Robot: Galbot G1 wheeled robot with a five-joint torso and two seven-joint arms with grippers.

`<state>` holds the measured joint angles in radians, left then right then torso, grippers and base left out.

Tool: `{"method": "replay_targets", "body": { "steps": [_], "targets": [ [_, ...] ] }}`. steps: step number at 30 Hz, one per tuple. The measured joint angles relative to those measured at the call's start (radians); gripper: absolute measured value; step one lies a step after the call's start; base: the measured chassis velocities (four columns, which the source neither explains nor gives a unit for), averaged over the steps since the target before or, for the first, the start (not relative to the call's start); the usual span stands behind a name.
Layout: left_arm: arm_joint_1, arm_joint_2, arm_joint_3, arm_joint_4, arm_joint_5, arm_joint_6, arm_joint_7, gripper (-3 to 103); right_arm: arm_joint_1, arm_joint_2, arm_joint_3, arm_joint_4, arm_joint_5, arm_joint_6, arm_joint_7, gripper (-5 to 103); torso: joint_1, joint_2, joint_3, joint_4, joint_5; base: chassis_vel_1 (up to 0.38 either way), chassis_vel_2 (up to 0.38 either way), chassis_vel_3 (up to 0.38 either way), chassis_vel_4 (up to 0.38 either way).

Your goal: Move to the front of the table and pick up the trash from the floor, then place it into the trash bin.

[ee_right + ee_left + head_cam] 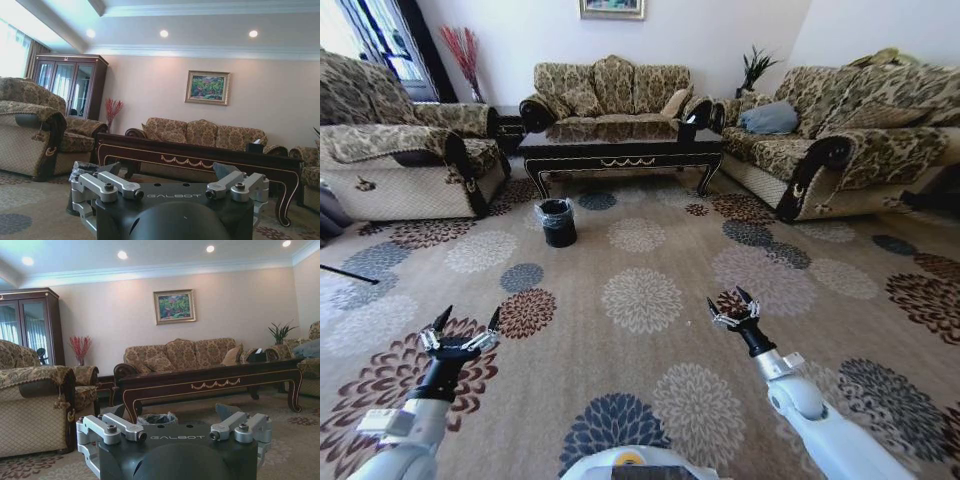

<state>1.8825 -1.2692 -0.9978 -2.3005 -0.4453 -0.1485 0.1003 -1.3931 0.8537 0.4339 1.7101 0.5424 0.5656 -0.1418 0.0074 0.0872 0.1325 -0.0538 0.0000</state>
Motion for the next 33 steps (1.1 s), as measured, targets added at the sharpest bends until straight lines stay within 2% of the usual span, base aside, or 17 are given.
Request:
{"method": "replay_targets", "body": {
  "steps": [13, 17, 19, 20, 21, 23, 25, 28, 31, 32, 33],
  "targets": [
    [0.000, -0.001, 0.003, 0.001, 0.002, -0.001, 0.002, 100, 0.003, 0.003, -0.008, -0.002, 0.000, 0.009, -0.008, 100, 0.000, 0.000, 0.000, 0.0003, -0.0005, 0.077, 0.092, -0.076, -0.091],
    [0.000, -0.001, 0.006, 0.002, 0.005, 0.005, 0.000, 100, 0.002, 0.003, -0.007, -0.004, 0.002, 0.010, -0.006, 100, 0.000, 0.000, 0.000, 0.0000, 0.0006, -0.014, -0.007, 0.002, 0.002],
    [0.004, -0.001, 0.010, -0.003, 0.007, 0.038, -0.027, 100, 0.000, 0.004, -0.005, -0.004, 0.004, 0.010, -0.005, 100, 0.000, 0.000, 0.000, -0.0002, 0.0000, -0.029, -0.015, 0.008, 0.009],
    [0.007, -0.001, 0.014, -0.009, 0.007, 0.073, -0.056, 100, -0.001, 0.004, -0.005, -0.003, 0.004, 0.010, -0.003, 100, 0.000, 0.000, 0.000, -0.0002, 0.0001, 0.000, 0.000, 0.000, 0.000],
    [0.007, -0.001, 0.014, -0.009, 0.007, 0.073, -0.056, 100, -0.001, 0.004, -0.005, -0.003, 0.004, 0.010, -0.003, 100, 0.000, 0.000, 0.000, -0.0002, 0.0001, 0.000, 0.000, 0.000, 0.000],
    [0.007, -0.001, 0.017, -0.016, 0.005, 0.138, -0.114, 100, -0.003, 0.004, -0.002, 0.007, 0.004, 0.005, 0.017, 100, 0.000, 0.000, 0.000, 0.0002, 0.0000, 0.000, 0.000, 0.000, 0.000],
    [0.006, 0.000, 0.017, -0.016, 0.005, 0.148, -0.130, 100, -0.005, 0.004, 0.002, 0.015, 0.005, -0.005, 0.034, 100, 0.000, 0.000, 0.000, 0.0004, -0.0001, 0.000, 0.000, 0.000, 0.000],
    [-0.004, 0.026, -0.003, -0.019, -0.016, 0.193, -0.187, 100, -0.010, -0.007, 0.044, 0.074, 0.030, -0.078, 0.109, 100, 0.000, 0.000, 0.000, 0.0002, 0.0000, 0.000, 0.000, 0.000, 0.000],
    [-0.012, 0.040, -0.018, -0.020, -0.039, 0.208, -0.203, 100, -0.013, -0.014, 0.064, 0.100, 0.046, -0.108, 0.137, 100, 0.000, 0.000, 0.000, 0.0002, -0.0001, 0.000, 0.000, 0.000, 0.000],
    [-0.020, 0.059, -0.036, -0.025, -0.070, 0.226, -0.220, 100, -0.016, -0.024, 0.093, 0.127, 0.069, -0.133, 0.148, 100, 0.000, 0.000, 0.000, 0.0000, -0.0001, 0.000, 0.000, 0.000, 0.000],
    [-0.023, 0.068, -0.044, -0.028, -0.079, 0.231, -0.226, 100, -0.017, -0.030, 0.116, 0.143, 0.080, -0.154, 0.134, 100, 0.000, 0.000, 0.000, 0.0000, -0.0001, 0.000, 0.000, 0.000, 0.000]
  ]
}}
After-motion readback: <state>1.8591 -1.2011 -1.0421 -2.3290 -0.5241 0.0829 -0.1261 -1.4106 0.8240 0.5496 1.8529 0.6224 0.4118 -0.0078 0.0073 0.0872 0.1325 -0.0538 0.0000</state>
